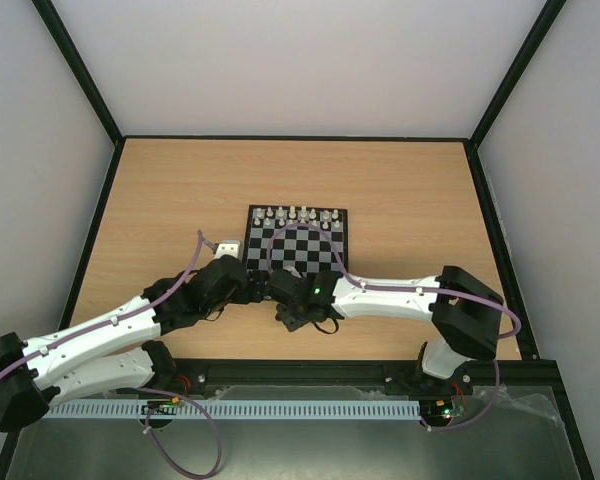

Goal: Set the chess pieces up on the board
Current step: Pick up the chess piece at the center of the board.

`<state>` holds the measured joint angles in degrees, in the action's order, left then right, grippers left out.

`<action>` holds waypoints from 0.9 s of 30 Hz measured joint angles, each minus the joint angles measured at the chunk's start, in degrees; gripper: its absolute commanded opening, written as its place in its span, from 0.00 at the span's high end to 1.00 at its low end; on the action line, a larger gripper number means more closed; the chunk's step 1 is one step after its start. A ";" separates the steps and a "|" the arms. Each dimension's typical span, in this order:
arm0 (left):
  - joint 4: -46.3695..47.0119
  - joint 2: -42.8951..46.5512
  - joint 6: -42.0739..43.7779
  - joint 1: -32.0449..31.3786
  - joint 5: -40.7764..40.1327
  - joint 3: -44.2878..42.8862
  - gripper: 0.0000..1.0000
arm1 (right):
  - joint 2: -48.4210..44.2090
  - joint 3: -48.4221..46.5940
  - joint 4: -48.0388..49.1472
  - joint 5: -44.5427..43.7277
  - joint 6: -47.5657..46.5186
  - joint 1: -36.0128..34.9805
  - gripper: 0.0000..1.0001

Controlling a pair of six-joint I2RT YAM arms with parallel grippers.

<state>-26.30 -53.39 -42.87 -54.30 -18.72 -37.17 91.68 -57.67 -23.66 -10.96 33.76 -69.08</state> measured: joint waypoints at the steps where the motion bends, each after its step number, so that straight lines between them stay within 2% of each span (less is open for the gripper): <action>1: 0.00 0.04 0.00 0.00 0.00 0.00 0.01 | 0.57 0.00 0.00 -0.02 0.00 -0.02 0.60; 16: -0.48 0.28 0.02 0.33 -0.52 0.00 0.01 | 5.22 -1.84 0.50 -1.16 -0.07 0.07 0.69; 22: -1.64 0.50 0.02 0.63 -1.31 0.04 0.01 | 6.40 -2.54 1.05 -1.27 -0.26 0.68 0.83; 27: -1.70 1.07 0.00 0.61 -1.38 0.04 0.01 | 6.40 -2.60 1.49 -1.29 -0.35 1.42 0.88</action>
<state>-28.01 -52.31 -42.87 -53.69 -20.10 -37.12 98.08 -60.27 -22.17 -12.25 33.41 -67.66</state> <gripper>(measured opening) 0.988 0.136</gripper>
